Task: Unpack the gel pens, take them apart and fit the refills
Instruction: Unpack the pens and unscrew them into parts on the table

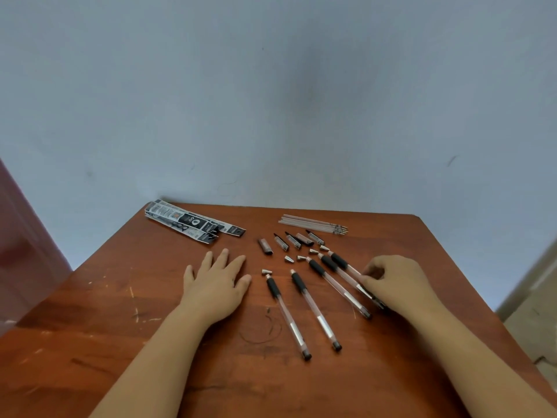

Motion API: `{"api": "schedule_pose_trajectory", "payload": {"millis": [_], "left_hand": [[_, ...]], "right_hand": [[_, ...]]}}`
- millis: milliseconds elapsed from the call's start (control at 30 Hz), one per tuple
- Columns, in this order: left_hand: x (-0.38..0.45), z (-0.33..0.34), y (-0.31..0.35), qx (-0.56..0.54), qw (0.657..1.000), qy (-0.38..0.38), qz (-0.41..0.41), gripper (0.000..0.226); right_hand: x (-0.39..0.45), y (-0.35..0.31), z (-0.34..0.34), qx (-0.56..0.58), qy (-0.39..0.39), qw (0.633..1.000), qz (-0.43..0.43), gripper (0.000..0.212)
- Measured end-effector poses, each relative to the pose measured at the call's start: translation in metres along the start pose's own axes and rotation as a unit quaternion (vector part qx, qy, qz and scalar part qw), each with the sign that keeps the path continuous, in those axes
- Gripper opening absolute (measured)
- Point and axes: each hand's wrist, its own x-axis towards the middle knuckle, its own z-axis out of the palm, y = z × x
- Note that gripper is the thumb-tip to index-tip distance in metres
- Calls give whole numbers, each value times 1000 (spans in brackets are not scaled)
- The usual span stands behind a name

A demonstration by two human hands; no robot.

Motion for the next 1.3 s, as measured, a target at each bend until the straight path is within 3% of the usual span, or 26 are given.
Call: {"api": "schedule_pose_trajectory", "payload": {"millis": [333,467,600,767,1000,1300], "left_hand": [[-3,1,0,-2,1000,7,7,49],[-8,0,4,-4,1000,9,5,49],[-13,-13,-1,13,1000,-17,11,52],[-24,-26,-57,39,998,35,-20,52],[-37,-19,-135,6,995,75,-62,52],[-33,-10,-148,-9,996,75,-57,52]], "right_hand": [[-2,0,3,-7,29,999,-24,22],[-9,-14,1,12,76,993,-90,21],[-6,-48,5,-45,55,980,-187,23],[13,-124,34,-103,36,939,-326,32],[67,-218,93,-86,-17,964,-251,31],[97,-249,134,-58,36,983,-173,28]]}}
